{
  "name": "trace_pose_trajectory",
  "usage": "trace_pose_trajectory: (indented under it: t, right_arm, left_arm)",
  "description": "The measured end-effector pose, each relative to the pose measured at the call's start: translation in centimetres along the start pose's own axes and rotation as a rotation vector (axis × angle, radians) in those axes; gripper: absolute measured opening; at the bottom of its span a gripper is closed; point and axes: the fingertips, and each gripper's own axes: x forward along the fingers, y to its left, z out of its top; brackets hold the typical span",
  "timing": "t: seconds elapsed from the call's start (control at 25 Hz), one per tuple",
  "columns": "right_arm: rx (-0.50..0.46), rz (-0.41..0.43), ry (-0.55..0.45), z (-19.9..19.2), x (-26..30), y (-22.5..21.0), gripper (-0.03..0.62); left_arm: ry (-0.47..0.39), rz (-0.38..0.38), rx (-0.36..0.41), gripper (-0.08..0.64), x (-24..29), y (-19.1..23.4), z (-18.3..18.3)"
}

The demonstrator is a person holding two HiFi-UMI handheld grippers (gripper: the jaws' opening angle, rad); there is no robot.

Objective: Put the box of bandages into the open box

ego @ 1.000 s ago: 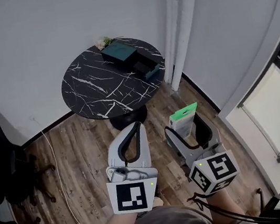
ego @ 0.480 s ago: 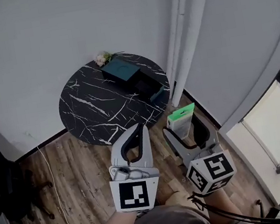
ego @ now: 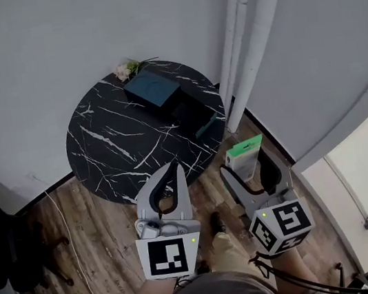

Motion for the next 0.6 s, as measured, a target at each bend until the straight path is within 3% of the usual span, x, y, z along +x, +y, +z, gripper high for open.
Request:
trace_pose_trajectory:
  t: [0.2, 0.6]
  right_arm:
    - [0.023, 0.026, 0.030, -0.2, 5.1, -4.3, 0.385]
    - [0.018, 0.177, 0.020, 2.7, 15.1, -9.2, 0.385]
  left_arm:
    - [0.034, 0.030, 0.016, 0.000, 6.3, 0.8, -1.1]
    - [0.045, 0.110, 0.075, 0.000, 17.3, 1.9, -0.1]
